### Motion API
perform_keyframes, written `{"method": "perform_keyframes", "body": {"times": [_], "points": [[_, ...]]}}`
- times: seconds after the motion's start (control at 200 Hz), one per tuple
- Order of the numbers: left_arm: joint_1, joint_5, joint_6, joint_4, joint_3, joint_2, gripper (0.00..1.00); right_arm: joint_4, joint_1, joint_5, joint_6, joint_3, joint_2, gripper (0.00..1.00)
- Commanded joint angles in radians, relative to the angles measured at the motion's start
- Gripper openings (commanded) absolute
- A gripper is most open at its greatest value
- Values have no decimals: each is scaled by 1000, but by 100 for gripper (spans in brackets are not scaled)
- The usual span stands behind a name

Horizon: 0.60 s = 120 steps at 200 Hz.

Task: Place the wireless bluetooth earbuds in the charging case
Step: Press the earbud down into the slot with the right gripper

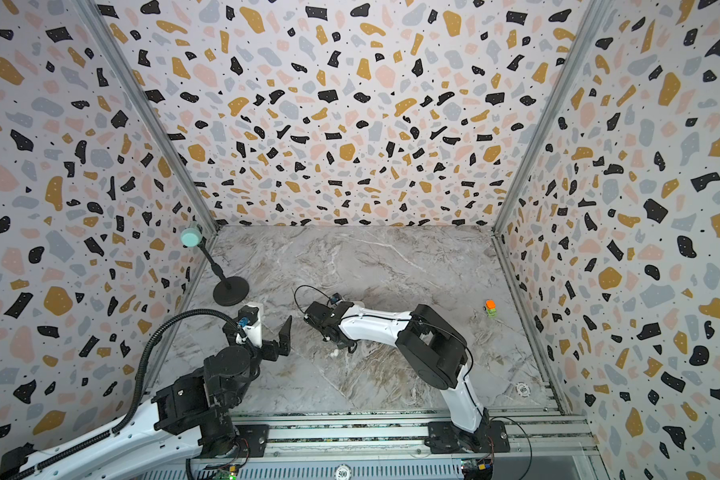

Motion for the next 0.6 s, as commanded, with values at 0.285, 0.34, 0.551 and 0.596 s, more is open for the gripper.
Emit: {"method": "perform_keyframes", "body": {"times": [0.285,0.34,0.551,0.596], "points": [[6,-6,-3,34,-2,-1,100,-33,6,22,-13,12,-69,29],[7,-7,-3,33,-2,-1,100,-35,6,23,-15,12,-73,29],[8,-7,-2,34,-2,0,100,-38,11,24,-17,12,-84,30],[8,-7,-4,33,-2,-2,100,-37,12,25,-16,10,-85,30]]}}
